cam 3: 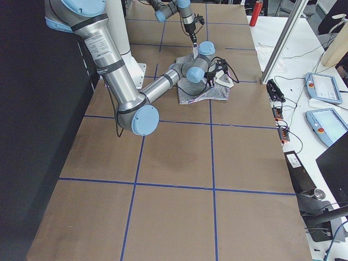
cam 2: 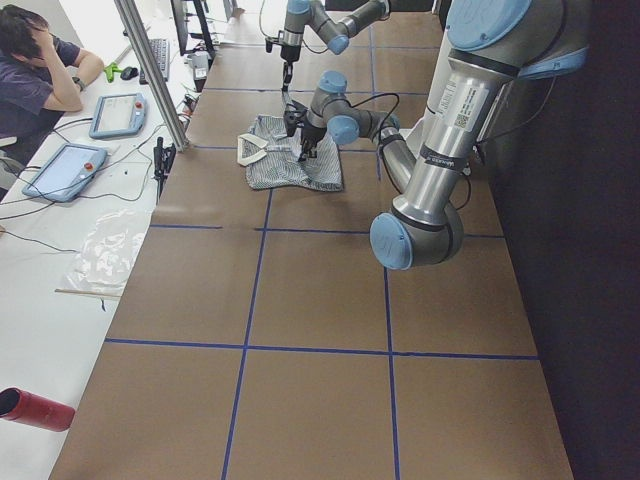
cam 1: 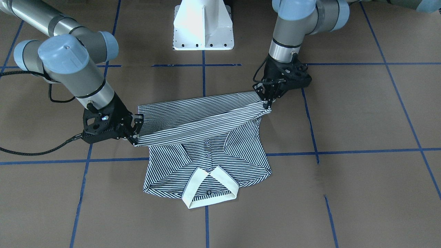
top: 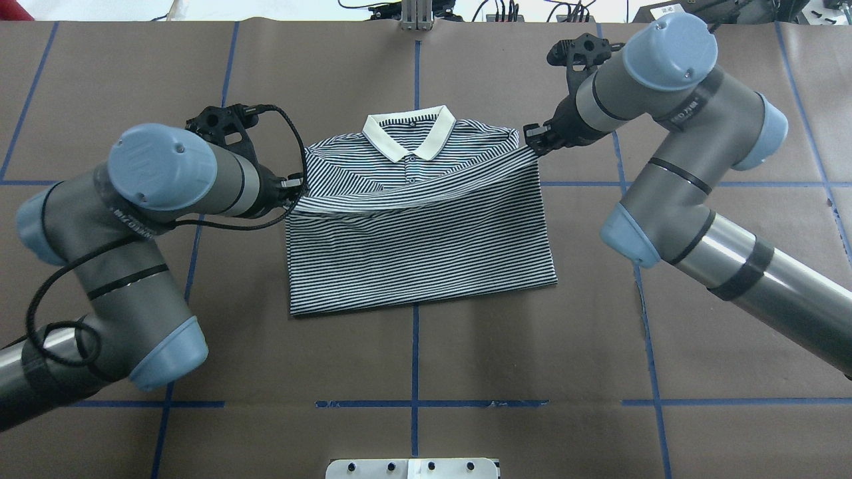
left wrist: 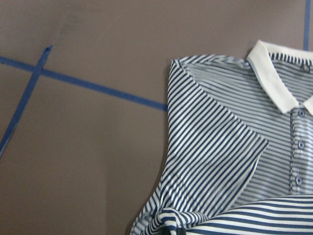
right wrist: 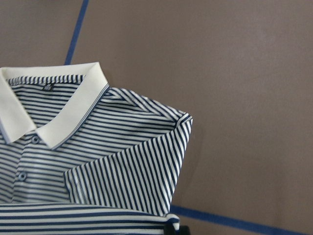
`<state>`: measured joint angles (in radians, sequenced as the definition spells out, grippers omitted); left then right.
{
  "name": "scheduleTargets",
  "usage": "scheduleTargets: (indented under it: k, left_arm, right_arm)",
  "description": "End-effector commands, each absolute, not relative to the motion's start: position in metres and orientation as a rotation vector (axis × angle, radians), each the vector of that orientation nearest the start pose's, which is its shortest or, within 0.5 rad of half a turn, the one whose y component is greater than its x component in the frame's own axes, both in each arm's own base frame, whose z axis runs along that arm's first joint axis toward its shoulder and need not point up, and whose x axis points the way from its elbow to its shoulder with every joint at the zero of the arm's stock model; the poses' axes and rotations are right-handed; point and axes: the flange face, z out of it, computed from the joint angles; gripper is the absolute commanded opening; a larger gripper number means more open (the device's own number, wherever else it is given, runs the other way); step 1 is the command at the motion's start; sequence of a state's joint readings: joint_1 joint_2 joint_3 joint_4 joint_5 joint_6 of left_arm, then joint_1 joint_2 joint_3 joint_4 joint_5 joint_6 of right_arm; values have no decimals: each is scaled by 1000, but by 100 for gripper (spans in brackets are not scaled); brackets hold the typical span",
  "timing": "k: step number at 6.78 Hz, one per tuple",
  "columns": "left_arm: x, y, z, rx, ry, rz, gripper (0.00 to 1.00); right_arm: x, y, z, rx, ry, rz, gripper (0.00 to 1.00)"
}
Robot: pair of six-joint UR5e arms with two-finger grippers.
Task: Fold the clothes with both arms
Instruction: 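Lift the hem with both grippers and fold it toward the collar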
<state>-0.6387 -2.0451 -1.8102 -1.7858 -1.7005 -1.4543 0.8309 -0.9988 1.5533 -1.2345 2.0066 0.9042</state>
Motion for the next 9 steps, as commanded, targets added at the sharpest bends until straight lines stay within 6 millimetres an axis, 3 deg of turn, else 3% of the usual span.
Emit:
scheduleTargets:
  k: [1, 3, 5, 9]
  left_arm:
    - [441, -537, 307, 279, 931, -482, 0]
    - [439, -559, 312, 298, 901, -476, 0]
    - [446, -569, 322, 301, 893, -474, 0]
    - [460, -573, 303, 300, 909, -474, 0]
  right_arm:
    - [-425, -636, 295, 264, -858, -8, 0]
    - [-441, -657, 307, 226, -822, 5, 0]
    - [-437, -670, 316, 212, -802, 26, 0]
    - [-447, -677, 297, 219, -809, 20, 0]
